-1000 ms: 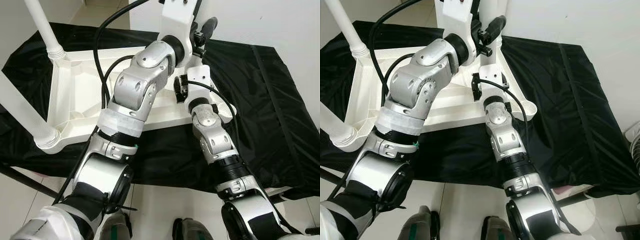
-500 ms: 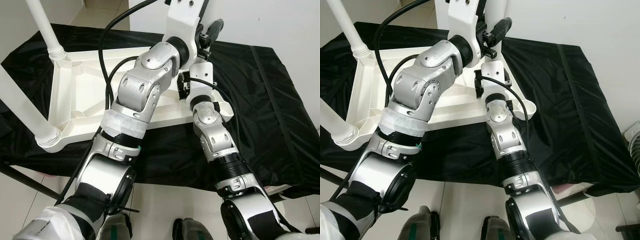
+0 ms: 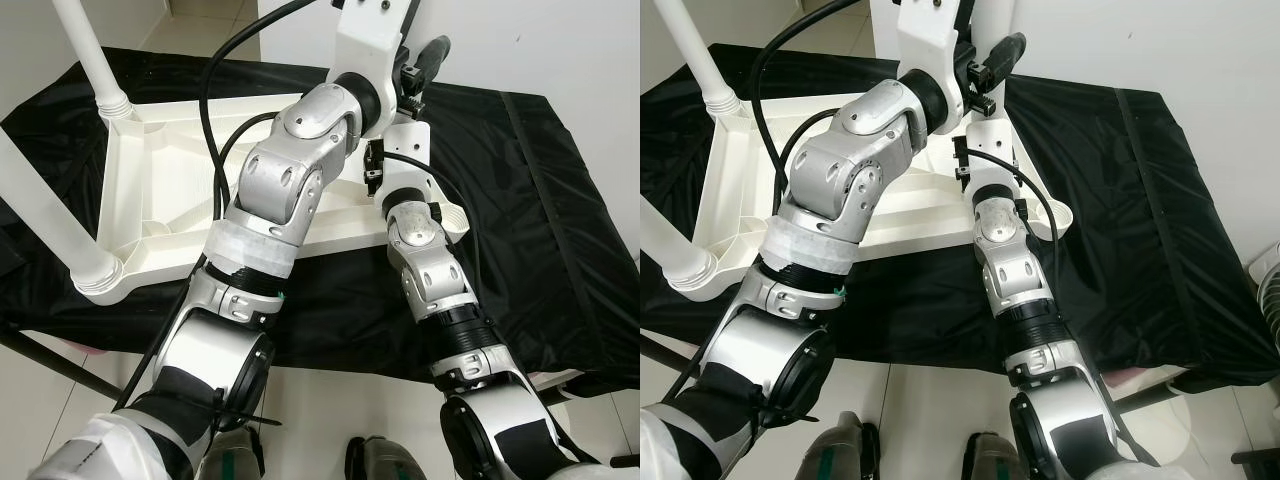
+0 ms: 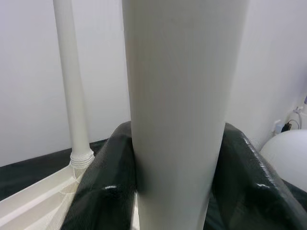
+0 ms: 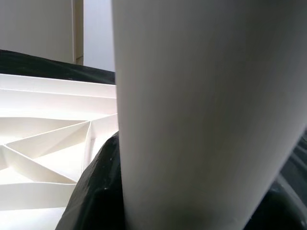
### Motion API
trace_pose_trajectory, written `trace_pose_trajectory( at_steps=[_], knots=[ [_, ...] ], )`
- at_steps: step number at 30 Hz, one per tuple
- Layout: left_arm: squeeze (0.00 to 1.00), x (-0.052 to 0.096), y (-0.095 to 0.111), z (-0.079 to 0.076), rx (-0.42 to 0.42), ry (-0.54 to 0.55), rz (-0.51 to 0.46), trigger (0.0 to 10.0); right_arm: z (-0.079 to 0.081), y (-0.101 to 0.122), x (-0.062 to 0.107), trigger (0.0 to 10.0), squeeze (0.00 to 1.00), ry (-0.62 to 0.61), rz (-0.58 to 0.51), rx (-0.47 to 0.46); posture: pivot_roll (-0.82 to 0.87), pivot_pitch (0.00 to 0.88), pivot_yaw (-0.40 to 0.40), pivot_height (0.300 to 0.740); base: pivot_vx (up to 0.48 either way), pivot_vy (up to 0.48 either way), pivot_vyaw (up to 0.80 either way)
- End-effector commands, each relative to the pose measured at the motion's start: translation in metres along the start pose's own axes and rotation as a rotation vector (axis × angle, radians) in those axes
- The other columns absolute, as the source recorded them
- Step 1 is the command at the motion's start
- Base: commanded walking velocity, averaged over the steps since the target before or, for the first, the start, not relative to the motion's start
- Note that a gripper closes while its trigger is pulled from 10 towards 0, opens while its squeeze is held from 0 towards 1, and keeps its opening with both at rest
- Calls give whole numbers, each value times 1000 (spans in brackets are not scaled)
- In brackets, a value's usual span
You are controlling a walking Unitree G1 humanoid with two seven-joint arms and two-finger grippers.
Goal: Building children table
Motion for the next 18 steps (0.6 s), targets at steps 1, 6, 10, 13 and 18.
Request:
trace_pose_trajectory(
  at_steps=[1,6,10,13,18],
  knots=[
    [898,-2,15,-6,-12,14,-60,10000,-1,1,-3,118,0,-10,5,-4,-55,27,-11,740,0,0,0],
    [1000,0,18,-11,51,-30,-78,10000,-5,1,-5,10000,0,-25,13,-33,-51,38,-3,740,0,0,0],
    [1000,0,21,-10,49,-23,-89,10000,-7,1,-6,10000,0,-35,16,-47,-49,42,0,740,0,0,0],
    [1000,0,23,-10,50,-25,-96,10000,-9,0,-7,10000,0,-46,22,-60,-49,42,0,740,0,0,0],
    [0,4,32,-10,90,-46,-133,10000,-26,-5,-10,10000,0,-100,39,-67,-37,51,-3,740,0,0,0]
  ],
)
Point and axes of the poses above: a point about 5 cm out from each wrist's last joint towards the gripper, its own x axis pointing back from the gripper into the wrist, its own y axis along the axis of the wrist's last joint, z = x × y, the point moved 6 cm from there along -x, pointing out of the wrist towards the gripper, and after that the axes turned 12 degrees about x, right-handed, at the moved point
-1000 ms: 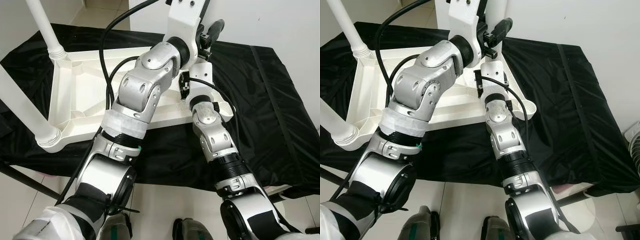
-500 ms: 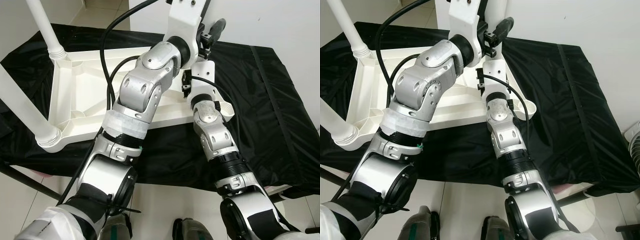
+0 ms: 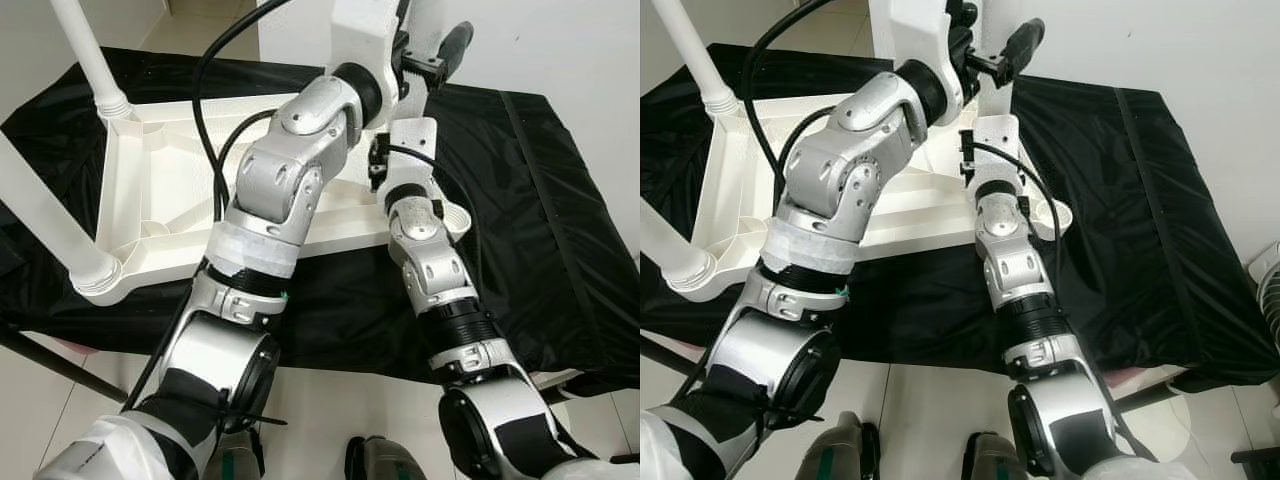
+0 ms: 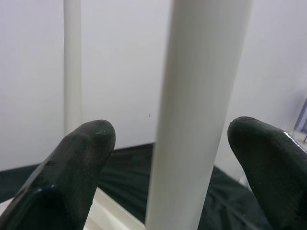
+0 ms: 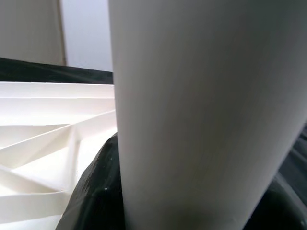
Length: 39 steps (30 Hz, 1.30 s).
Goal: Building children table
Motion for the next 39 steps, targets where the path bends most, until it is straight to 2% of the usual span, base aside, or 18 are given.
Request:
trace_pose_trajectory(
  at_steps=[1,3,5,10,16,17,18,21,24,27,29,30,33,34,35,36,38,39],
  knots=[
    [0,-1,13,-6,-4,-15,-47,10000,-10,3,-4,10000,0,-34,-4,-10,-37,51,-3,740,0,0,0],
    [0,0,14,-5,-4,-12,-55,10000,-13,2,-5,10000,0,-44,-1,-13,-35,53,-1,740,0,0,0],
    [0,9,17,7,-5,24,-71,10000,-31,0,-8,10000,0,-84,-4,-23,-32,56,0,740,0,0,0],
    [0,15,12,15,-12,47,-51,10000,-40,-2,-9,10000,0,-96,0,-30,-30,58,-3,740,0,0,0],
    [0,26,-11,27,-42,80,25,10000,-58,-3,-11,10000,0,-135,-2,-32,-28,57,-7,740,0,0,0],
    [0,30,-29,27,-45,70,81,10000,-65,-3,-11,10000,0,-156,-9,-19,-28,56,-7,740,0,0,0],
    [0,30,-29,27,-45,70,81,10000,-65,-3,-11,10000,0,-156,-9,-19,-28,56,-7,740,0,0,0],
    [0,40,-82,26,-67,46,234,10000,-78,-3,-11,10000,0,-181,-28,-19,-34,57,-3,740,0,0,0],
    [0,42,-94,25,-54,39,263,10000,-82,0,-10,10000,0,-189,-43,-14,-40,59,1,740,0,0,0],
    [0,50,-131,21,-34,23,377,10000,-88,5,-8,10000,0,-204,-73,-21,-46,60,6,740,0,0,0],
    [0,50,-131,21,-34,23,377,10000,-88,5,-8,10000,0,-204,-73,-21,-46,60,6,740,0,0,0],
    [0,54,-147,19,-35,12,426,10000,-89,6,-7,10000,0,-205,-78,-25,-48,61,7,740,0,0,0],
    [0,54,-147,19,-35,12,426,10000,-89,6,-7,10000,0,-205,-78,-25,-48,61,7,740,0,0,0],
    [0,58,-165,15,-49,-2,485,10000,-90,6,-6,10000,0,-207,-81,-27,-53,65,12,740,0,0,0],
    [0,58,-165,15,-49,-2,485,10000,-90,6,-6,10000,0,-207,-81,-27,-53,65,12,740,0,0,0],
    [0,62,-182,8,-47,-27,539,10000,-91,5,-5,10000,0,-208,-81,-25,-55,67,15,740,0,0,0],
    [0,62,-182,8,-47,-27,539,10000,-91,5,-5,10000,0,-208,-81,-25,-55,67,15,740,0,0,0],
    [0,64,-196,2,-45,-53,581,10000,-93,5,-4,10000,0,-211,-80,-22,-58,67,18,740,0,0,0]
  ],
)
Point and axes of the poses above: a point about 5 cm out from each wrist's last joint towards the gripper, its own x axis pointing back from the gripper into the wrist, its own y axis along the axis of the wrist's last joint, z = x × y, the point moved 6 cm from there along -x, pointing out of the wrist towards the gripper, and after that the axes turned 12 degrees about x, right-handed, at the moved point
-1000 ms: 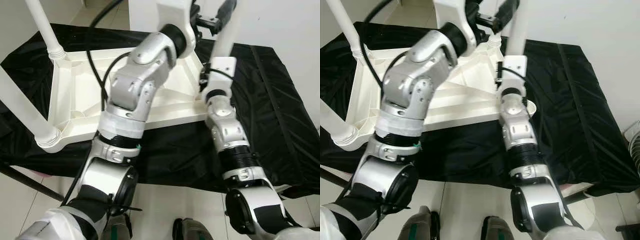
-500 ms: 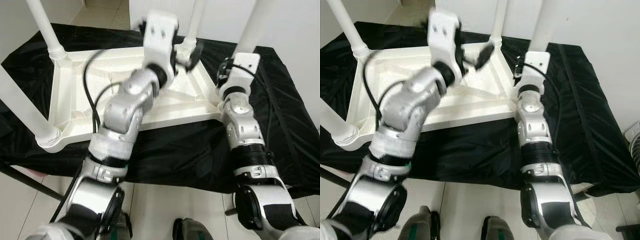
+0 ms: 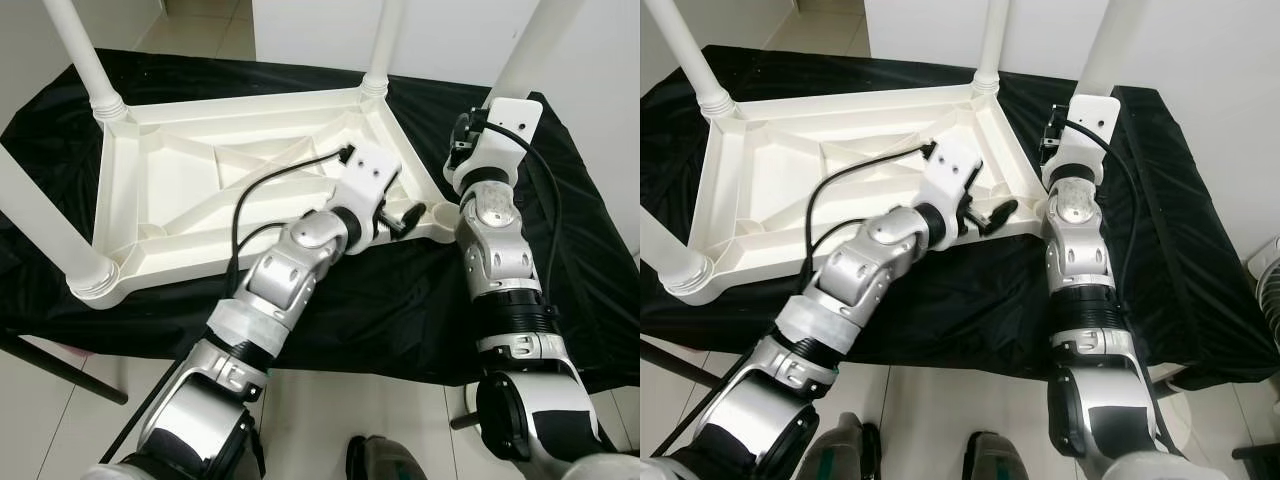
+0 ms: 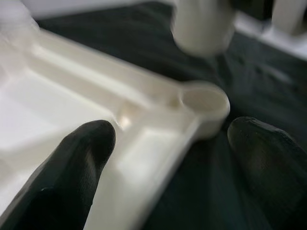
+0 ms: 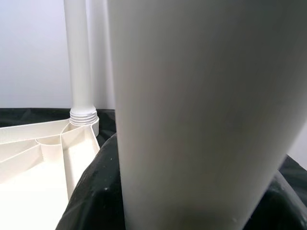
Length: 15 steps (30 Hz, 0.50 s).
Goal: Building children table
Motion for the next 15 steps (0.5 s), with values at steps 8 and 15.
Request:
trace_pose_trajectory(
  at_steps=[8,15],
  knots=[
    [0,-20,-51,-22,-34,-72,174,10000,-6,6,0,10000,0,-13,-29,5,-68,66,25,740,0,0,0],
    [0,-28,-59,-16,-46,-38,197,10000,-7,7,0,10000,0,-19,-32,5,-79,60,33,740,0,0,0]
  ],
)
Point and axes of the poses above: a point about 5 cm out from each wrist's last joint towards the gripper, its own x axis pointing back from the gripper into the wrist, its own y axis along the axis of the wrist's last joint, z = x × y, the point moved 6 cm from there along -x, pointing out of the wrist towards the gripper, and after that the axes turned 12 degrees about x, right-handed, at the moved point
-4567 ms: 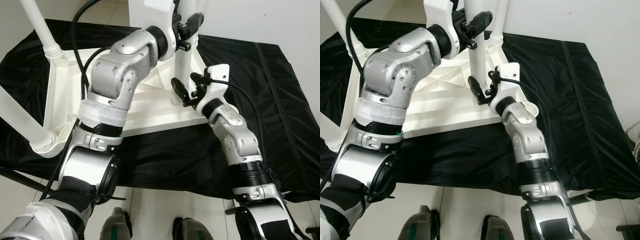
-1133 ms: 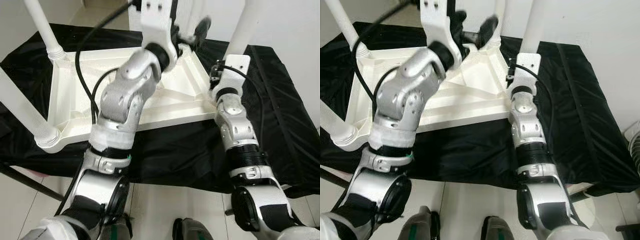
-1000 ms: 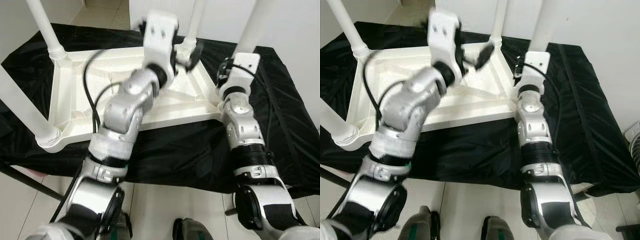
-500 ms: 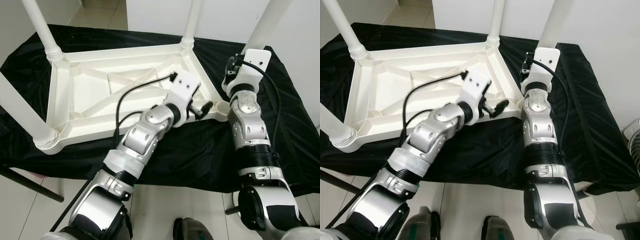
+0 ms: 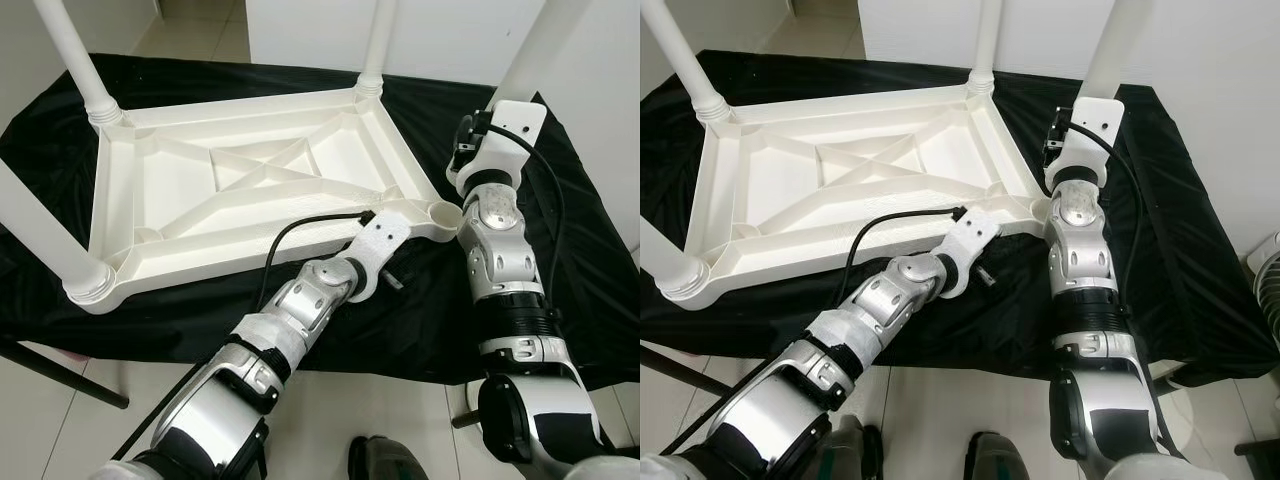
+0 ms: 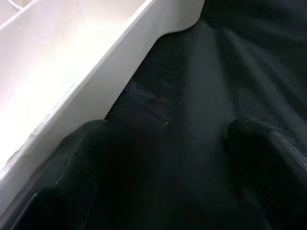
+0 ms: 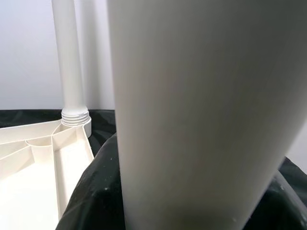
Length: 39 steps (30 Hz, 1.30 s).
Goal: Building children table
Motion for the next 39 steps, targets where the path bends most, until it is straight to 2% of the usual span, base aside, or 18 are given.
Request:
trace_pose_trajectory(
  at_steps=[1,4,6,8,9,12,15,16,19,21,23,25,27,32,33,39],
  knots=[
    [0,-9,17,-14,-17,-14,-41,10000,-5,7,0,10000,0,-16,-29,1,-79,60,33,740,0,0,0],
    [0,-9,25,-11,-17,-3,-62,10000,-5,8,0,10000,0,-17,-32,1,-83,56,36,740,0,0,0],
    [0,-4,42,-14,-23,-35,-109,10000,-6,8,0,10000,0,-18,-33,4,-85,47,39,740,0,0,0],
    [0,-1,51,-19,-25,-79,-132,10000,-7,7,0,10000,0,-19,-33,7,-85,47,39,740,0,0,0],
    [0,-1,51,-19,-25,-79,-132,10000,-7,7,0,10000,0,-19,-33,7,-85,47,39,740,0,0,0],
    [0,10,58,-35,-64,-218,-149,10000,-7,6,0,10000,0,-20,-31,11,-83,41,38,740,0,0,0],
    [0,13,57,-39,-70,-257,-143,10000,-7,6,0,10000,0,-19,-31,11,-83,41,38,740,0,0,0],
    [0,19,57,-44,-92,-308,-146,10000,-7,6,0,10000,0,-19,-31,12,-81,31,38,740,0,0,0],
    [0,21,61,-42,-77,-312,-161,10000,-6,6,-1,10000,0,-17,-31,12,-78,27,35,740,0,0,0],
    [0,16,66,-30,-49,-245,-176,10000,-3,7,-1,10000,0,-8,-33,7,-78,15,33,740,0,0,0],
    [0,7,65,-13,-13,-127,-177,10000,1,9,-1,10000,0,1,-39,3,-82,12,34,740,0,0,0],
    [0,7,65,-13,-13,-127,-177,10000,1,9,-1,10000,0,1,-39,3,-82,12,34,740,0,0,0],
    [0,4,66,-3,-9,-41,-181,10000,2,9,-1,10000,0,3,-40,2,-87,7,39,740,0,0,0],
    [0,5,67,4,-17,12,-190,10000,1,7,0,10000,0,1,-37,4,-90,5,39,740,0,0,0],
    [0,5,66,9,-19,46,-193,10000,0,6,1,10000,0,-1,-35,6,-93,6,41,740,0,0,0],
    [0,5,60,19,-24,82,-172,10000,-2,3,2,10000,0,-3,-29,11,-94,7,41,740,0,0,0]
  ],
)
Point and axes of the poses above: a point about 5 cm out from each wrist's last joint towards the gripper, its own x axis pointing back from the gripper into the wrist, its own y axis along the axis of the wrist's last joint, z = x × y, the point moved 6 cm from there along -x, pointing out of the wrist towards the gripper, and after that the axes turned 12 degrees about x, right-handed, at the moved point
